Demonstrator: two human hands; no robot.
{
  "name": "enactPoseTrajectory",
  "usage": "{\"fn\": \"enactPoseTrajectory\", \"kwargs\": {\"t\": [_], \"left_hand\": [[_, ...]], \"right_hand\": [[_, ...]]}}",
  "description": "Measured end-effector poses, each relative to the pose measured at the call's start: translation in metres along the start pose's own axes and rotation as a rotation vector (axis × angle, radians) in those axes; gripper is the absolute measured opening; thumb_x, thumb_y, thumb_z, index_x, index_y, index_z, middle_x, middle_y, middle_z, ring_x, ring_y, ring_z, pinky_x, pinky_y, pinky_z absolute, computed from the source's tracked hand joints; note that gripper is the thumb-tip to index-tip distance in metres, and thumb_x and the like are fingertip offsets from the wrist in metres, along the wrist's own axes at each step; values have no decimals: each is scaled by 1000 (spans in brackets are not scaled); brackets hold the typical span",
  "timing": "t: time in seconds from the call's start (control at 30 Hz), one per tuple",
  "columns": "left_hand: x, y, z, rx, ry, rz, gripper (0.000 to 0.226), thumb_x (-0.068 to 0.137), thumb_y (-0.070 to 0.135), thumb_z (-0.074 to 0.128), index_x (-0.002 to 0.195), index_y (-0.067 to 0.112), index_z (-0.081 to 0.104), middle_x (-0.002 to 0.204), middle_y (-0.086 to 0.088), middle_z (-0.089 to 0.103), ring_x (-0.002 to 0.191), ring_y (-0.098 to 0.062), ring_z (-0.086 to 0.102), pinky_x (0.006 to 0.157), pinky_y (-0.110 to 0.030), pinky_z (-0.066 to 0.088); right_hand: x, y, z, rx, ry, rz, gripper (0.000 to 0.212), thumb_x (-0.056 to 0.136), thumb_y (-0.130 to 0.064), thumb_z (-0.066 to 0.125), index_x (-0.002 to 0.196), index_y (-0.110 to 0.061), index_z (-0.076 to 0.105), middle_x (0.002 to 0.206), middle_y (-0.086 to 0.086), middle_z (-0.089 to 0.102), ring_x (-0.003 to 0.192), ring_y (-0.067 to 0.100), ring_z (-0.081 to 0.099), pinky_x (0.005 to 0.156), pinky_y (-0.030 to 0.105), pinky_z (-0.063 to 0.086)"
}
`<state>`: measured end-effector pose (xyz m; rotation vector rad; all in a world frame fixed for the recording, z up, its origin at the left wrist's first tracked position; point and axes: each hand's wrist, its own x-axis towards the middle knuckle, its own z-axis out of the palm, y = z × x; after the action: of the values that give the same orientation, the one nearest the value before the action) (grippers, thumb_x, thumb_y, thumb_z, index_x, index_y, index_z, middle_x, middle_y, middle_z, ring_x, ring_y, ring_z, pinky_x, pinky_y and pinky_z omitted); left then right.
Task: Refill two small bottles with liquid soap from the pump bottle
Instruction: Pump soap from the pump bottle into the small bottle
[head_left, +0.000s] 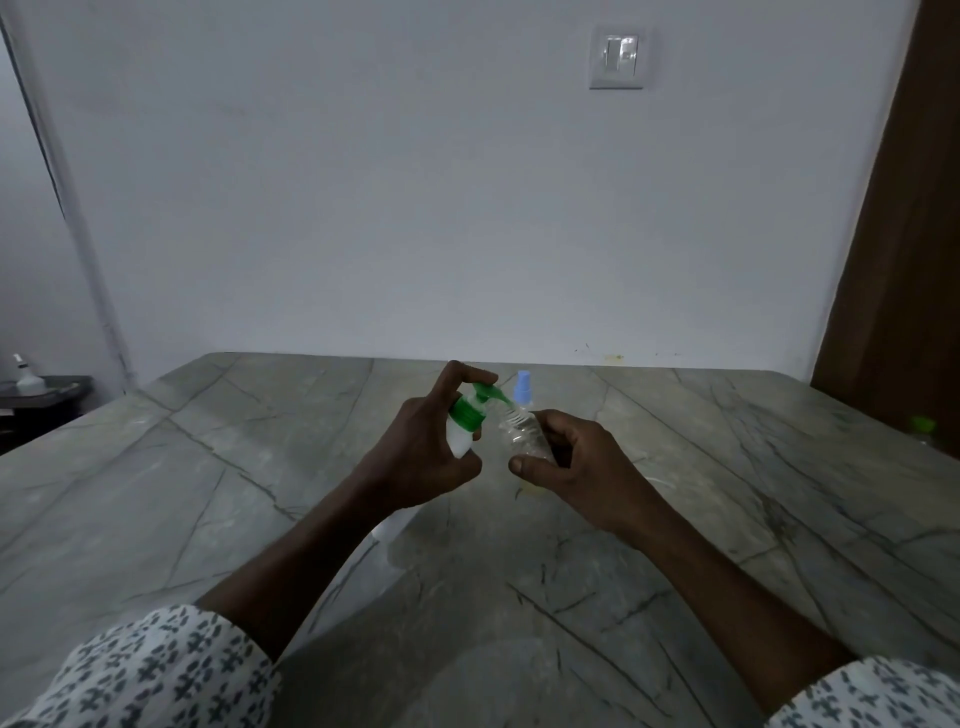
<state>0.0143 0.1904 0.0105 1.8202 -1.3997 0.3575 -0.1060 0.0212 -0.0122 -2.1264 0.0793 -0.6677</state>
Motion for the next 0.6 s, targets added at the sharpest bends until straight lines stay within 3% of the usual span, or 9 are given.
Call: {"fn": "enactPoseTrajectory", "kwargs": {"t": [0.27, 0.47, 0.6], "left_hand": [[0, 1, 0, 3, -11, 14, 78, 68, 6, 75, 130, 32, 36, 88, 5, 66, 76, -5, 60, 63, -12, 49], [1, 0, 1, 3, -1, 5, 71, 69, 6, 77, 120, 34, 36, 92, 3, 66, 80, -4, 61, 67, -12, 52], [0, 0, 1, 16, 9, -3, 72, 69, 8, 77, 121, 37, 35, 93, 3, 66, 78, -4, 62, 65, -10, 51]], "right_hand": [[0, 1, -2, 21, 8, -2, 40, 81, -26, 77, 119, -22, 66, 105, -7, 74, 92, 9, 72, 85, 42, 59], [0, 2, 0, -42, -4, 4, 49, 80, -30, 77, 125, -21, 62, 110, -9, 71, 94, 5, 69, 85, 33, 59], [0, 2, 0, -30, -7, -5, 46, 81, -29, 76, 124, -22, 63, 110, -7, 72, 94, 8, 70, 86, 37, 59]]}}
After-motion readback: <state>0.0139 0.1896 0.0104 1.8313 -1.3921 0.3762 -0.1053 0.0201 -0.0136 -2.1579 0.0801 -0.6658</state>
